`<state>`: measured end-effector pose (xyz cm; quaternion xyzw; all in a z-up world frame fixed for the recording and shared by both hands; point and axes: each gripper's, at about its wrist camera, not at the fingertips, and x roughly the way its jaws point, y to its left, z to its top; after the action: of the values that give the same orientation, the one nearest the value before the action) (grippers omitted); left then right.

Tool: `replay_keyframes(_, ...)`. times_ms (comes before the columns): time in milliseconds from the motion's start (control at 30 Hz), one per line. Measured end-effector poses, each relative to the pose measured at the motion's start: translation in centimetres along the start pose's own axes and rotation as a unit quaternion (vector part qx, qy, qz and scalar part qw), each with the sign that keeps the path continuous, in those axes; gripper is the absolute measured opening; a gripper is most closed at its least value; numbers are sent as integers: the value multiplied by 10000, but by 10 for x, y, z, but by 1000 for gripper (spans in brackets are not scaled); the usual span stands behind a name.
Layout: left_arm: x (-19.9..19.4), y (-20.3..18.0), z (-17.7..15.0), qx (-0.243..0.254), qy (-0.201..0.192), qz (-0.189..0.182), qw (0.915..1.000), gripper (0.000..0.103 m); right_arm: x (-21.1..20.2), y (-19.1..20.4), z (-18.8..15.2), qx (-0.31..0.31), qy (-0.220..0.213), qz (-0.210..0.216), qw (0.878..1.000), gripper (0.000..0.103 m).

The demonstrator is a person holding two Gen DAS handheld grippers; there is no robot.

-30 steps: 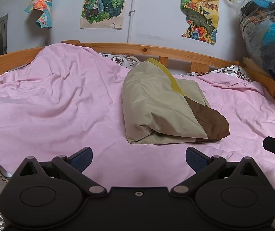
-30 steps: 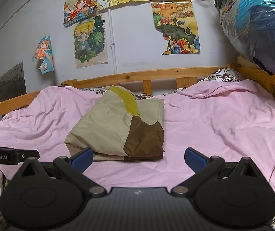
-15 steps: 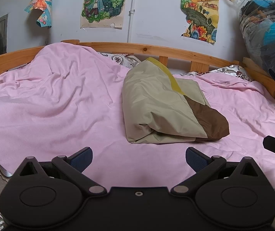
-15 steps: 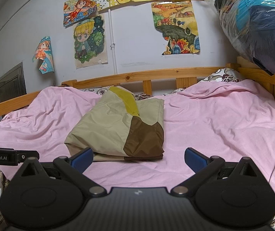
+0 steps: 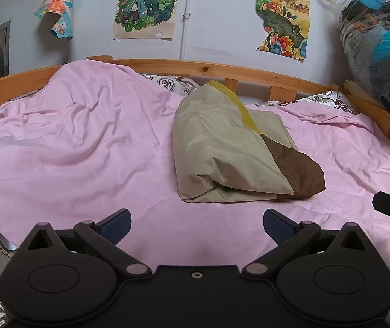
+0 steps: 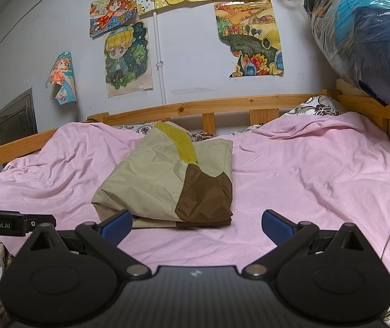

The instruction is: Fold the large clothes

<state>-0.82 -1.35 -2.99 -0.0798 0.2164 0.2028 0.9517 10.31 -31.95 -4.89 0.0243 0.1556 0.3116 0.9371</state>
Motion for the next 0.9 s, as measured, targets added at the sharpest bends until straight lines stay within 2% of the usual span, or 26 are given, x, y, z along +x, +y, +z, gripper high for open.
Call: replay_keyframes(900,2,1,-2,28,48,-12,10000,102,0,1,-1,7,18,9,10000,103)
